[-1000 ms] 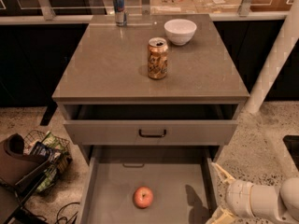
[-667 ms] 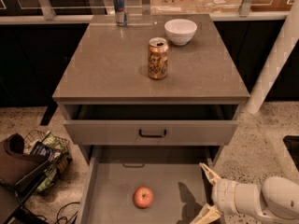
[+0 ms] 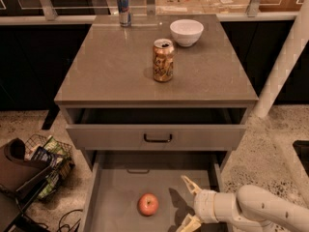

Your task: Pick apple from middle drawer and place on counter

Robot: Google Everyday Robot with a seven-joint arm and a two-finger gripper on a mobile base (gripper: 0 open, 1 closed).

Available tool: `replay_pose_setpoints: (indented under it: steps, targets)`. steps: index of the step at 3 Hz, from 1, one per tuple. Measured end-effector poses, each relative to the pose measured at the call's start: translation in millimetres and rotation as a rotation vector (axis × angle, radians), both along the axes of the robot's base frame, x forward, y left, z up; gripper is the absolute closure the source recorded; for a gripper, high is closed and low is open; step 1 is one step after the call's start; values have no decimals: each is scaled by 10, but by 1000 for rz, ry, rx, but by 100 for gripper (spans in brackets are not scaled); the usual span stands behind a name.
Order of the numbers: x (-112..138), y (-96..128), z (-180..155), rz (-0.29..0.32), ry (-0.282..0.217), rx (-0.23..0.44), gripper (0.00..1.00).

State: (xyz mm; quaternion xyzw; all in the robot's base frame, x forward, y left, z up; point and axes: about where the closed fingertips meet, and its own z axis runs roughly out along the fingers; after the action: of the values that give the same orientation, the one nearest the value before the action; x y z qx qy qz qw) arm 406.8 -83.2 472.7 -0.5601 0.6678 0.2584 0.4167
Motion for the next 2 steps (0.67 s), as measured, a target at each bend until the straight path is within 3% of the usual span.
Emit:
replay_pose_setpoints:
  steps: [2]
  targets:
    - [114, 500, -518, 35, 32, 90, 0]
